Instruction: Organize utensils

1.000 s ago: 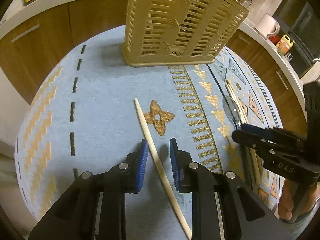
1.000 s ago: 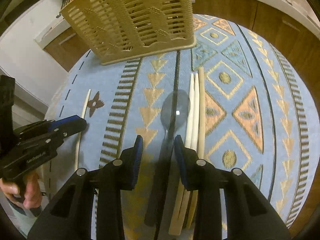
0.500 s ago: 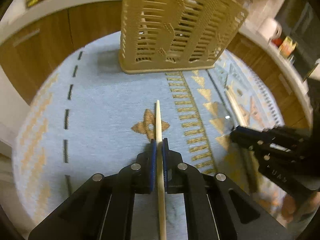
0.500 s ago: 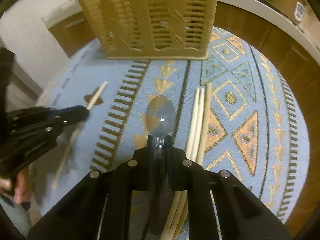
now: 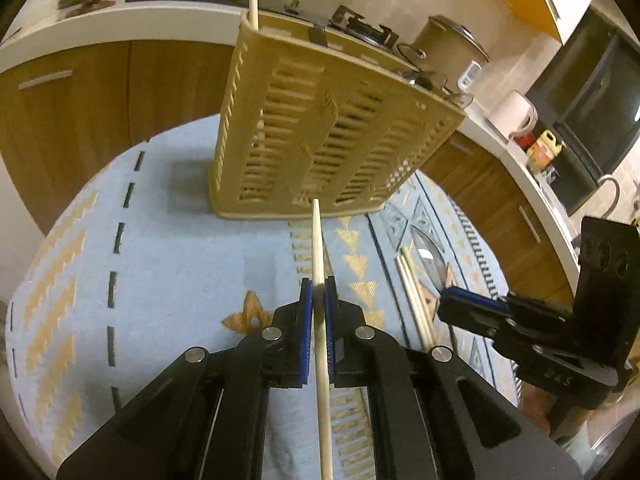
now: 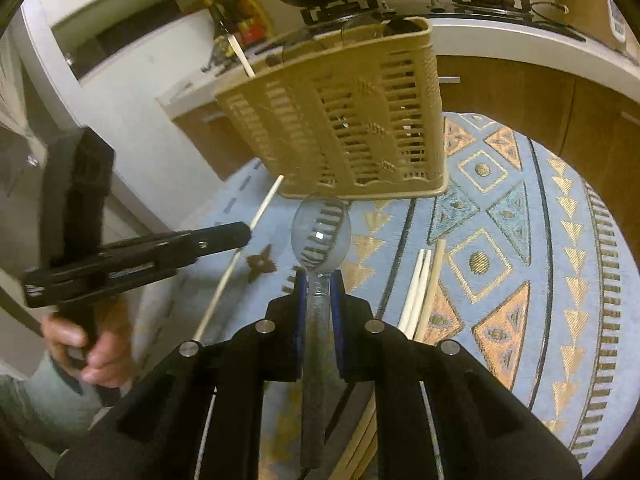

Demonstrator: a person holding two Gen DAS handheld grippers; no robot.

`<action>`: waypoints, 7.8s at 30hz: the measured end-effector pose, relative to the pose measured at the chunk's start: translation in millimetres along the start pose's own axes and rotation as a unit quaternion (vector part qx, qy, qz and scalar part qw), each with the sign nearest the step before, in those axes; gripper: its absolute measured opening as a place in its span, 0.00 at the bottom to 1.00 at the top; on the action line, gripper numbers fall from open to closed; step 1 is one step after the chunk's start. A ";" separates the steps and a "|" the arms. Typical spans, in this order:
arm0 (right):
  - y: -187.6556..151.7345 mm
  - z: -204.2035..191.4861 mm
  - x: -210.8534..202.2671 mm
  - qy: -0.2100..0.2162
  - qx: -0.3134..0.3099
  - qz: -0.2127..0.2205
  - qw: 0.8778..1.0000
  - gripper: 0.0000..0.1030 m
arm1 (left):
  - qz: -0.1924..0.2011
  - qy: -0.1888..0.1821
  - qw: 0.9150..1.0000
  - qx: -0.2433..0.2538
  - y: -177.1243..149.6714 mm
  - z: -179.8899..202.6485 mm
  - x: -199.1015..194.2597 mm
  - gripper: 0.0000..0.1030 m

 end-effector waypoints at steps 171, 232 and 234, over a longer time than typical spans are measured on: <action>-12.5 67.8 67.7 -0.210 0.049 -0.208 0.954 0.05 | -0.157 0.009 0.982 -0.107 2.0 7.9 42.0 0.09; 112.8 2.2 -76.7 -0.011 -0.025 0.060 0.998 0.04 | 0.051 0.049 0.998 0.002 89.8 47.2 -77.9 0.00; 110.1 4.0 -75.4 -0.012 -0.023 0.054 0.998 0.04 | 0.040 0.059 0.997 -0.017 85.5 33.1 -67.9 0.08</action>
Point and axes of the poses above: each gripper's, at about its wrist camera, not at the fingertips, and x roughly the way its jaws point, z to its right, y to its top, the point moved 9 cm from there along x, roughly the way its jaws point, and after that the axes turned 5 degrees about z, right-handed, at the moved point
